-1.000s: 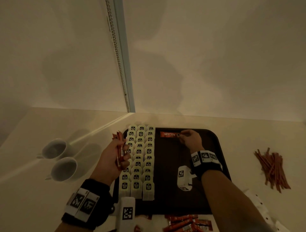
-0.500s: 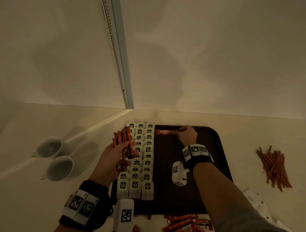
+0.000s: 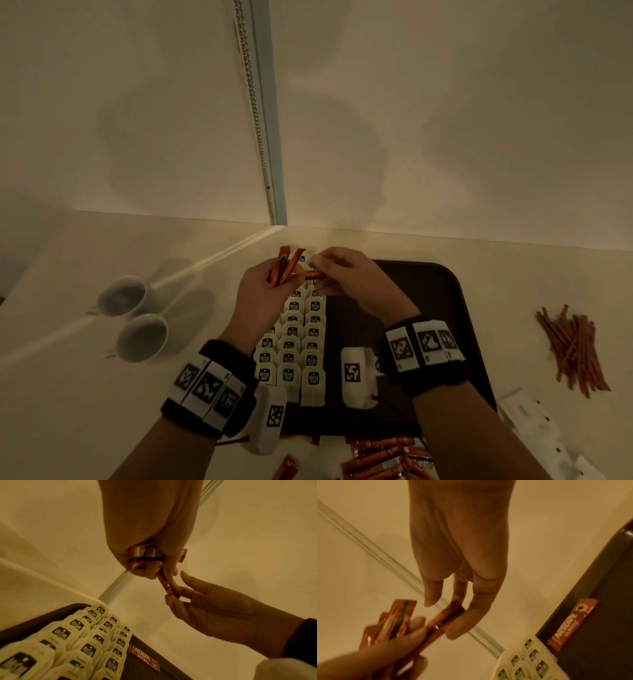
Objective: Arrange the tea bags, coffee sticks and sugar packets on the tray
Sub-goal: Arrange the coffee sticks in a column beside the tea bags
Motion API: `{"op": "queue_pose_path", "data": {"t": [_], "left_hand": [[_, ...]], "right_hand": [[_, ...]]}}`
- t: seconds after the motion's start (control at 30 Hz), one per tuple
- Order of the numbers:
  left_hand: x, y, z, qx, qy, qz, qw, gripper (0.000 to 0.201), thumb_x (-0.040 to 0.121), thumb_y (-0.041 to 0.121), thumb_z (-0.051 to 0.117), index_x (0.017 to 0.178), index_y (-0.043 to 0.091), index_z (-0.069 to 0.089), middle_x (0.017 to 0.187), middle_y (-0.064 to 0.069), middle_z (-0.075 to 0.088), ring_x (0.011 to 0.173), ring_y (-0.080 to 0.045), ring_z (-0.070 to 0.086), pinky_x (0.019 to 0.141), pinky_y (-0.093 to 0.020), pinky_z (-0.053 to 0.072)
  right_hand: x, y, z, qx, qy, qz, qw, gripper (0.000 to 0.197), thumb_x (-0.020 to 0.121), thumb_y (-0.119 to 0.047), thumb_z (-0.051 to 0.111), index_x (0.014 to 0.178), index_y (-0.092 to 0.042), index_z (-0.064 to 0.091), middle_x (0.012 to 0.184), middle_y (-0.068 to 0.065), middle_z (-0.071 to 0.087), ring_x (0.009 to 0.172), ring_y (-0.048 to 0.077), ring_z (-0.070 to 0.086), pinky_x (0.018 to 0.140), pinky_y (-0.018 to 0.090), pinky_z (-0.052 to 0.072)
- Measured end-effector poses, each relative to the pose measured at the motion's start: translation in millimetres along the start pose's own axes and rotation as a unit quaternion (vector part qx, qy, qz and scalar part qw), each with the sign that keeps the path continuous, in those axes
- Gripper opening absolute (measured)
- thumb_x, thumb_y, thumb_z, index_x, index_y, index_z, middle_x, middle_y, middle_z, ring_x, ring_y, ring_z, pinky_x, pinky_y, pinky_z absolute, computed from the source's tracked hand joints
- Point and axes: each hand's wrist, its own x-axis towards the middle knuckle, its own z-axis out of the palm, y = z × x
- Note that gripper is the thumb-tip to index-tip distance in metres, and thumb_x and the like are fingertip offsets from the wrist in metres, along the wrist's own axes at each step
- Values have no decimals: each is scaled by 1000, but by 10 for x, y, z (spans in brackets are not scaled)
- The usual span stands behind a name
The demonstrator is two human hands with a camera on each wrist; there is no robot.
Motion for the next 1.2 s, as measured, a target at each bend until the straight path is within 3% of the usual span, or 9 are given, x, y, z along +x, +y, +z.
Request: {"op": "queue_pose_path", "data": {"t": [0.13, 0.23, 0.3, 0.4, 0.53, 0.67, 0.8, 1.0, 1.2], "left_hand": [[-46, 33, -13, -28, -6, 25, 999, 27, 80, 7, 72, 95, 29, 69, 80, 20, 72, 74, 3, 66, 63, -13, 49], [-78, 14, -32, -117, 24, -23, 993, 26, 79, 16, 74, 101, 28, 70, 92, 4, 74, 74, -11, 67, 59, -24, 52], [-82, -10, -42, -139, 25, -54, 989, 25, 78, 19, 75, 100, 28, 70, 89, -2, 74, 71, -20, 63, 59, -31, 49], [-79, -22, -57, -137, 8, -71, 988, 20, 76, 19, 77, 95, 20, 71, 70, -4, 69, 63, -19, 59, 54, -28, 45], [-51, -13, -51, -102, 25, -50, 993, 11, 79, 18, 75, 88, 20, 70, 60, -5, 66, 50, -14, 54, 51, -27, 43], [-47, -27, -36, -122, 37, -84, 988, 8, 80, 24, 74, 86, 20, 72, 60, -6, 67, 54, -19, 53, 52, -28, 42], [-58, -65, -42, -154, 39, -112, 981, 9, 80, 27, 73, 82, 19, 72, 56, -3, 60, 50, -14, 47, 51, -28, 38], [-42, -17, -14, -126, 57, -86, 987, 8, 82, 29, 72, 83, 21, 72, 56, -4, 62, 44, -10, 47, 47, -25, 39], [14, 23, 21, -178, 65, -125, 974, 18, 86, 35, 67, 82, 17, 70, 59, -4, 66, 47, -12, 52, 52, -28, 39]], "right_hand": [[-87, 63, 28, 2, 28, -31, 999, 13, 91, -14, 59, 99, -5, 64, 93, 10, 65, 79, 14, 65, 78, 24, 56], [-196, 65, -9, -31, 70, -99, 992, 10, 87, -7, 61, 97, -8, 64, 96, 1, 65, 85, 6, 63, 79, 19, 53], [-247, 55, -19, -35, 92, -124, 987, 12, 86, -4, 61, 97, -9, 64, 94, -3, 65, 83, 2, 61, 78, 17, 51], [-275, 64, -15, -28, 110, -146, 983, 13, 84, -2, 63, 96, -8, 63, 90, -3, 65, 81, 3, 62, 79, 19, 52], [-279, 103, -8, -24, 93, -127, 987, 13, 85, -7, 63, 97, -10, 65, 92, 5, 66, 83, 12, 65, 77, 22, 55], [-277, 97, -25, 14, 91, -117, 989, 13, 83, -3, 64, 92, -12, 66, 84, 6, 68, 70, 7, 64, 67, 17, 53], [-268, 108, -53, 73, 90, -87, 989, 12, 87, -4, 59, 94, -10, 66, 80, 3, 69, 68, 6, 64, 65, 15, 52], [-269, 92, -78, 133, 98, -73, 983, 13, 87, -2, 58, 94, -10, 66, 86, 8, 66, 72, 9, 64, 69, 17, 54], [-273, 83, -140, 56, 115, -86, 988, 16, 87, -2, 58, 94, -13, 68, 93, 9, 69, 78, 8, 64, 70, 16, 52]]}}
